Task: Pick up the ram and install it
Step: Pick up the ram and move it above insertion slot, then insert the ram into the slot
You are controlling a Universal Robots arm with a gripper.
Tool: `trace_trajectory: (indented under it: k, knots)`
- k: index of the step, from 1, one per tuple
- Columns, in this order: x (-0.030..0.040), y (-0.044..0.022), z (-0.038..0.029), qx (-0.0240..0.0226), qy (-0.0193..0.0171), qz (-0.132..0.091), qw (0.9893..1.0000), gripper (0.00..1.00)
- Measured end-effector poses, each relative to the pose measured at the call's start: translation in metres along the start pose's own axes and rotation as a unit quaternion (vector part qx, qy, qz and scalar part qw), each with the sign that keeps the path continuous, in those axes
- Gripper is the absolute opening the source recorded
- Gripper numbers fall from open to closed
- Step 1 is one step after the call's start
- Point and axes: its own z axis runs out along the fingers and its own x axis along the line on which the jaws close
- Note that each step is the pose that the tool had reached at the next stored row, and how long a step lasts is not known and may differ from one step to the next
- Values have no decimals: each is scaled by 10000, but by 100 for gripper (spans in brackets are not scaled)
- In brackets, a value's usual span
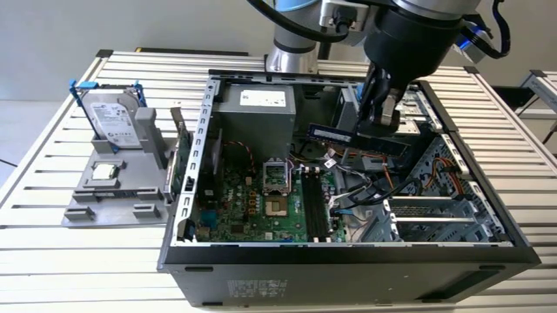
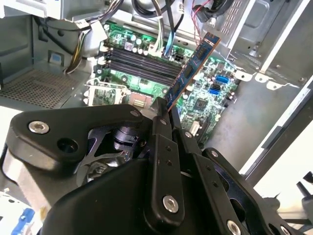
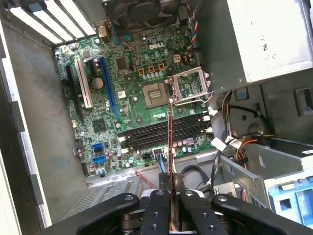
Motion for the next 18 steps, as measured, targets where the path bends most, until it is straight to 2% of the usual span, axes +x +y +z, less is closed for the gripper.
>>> trace_trajectory:
  k: [10, 18]
  knots:
    - [0, -1, 0, 2, -16, 337, 9994, 0]
    - [0, 0, 0, 4, -29, 614, 9981, 0]
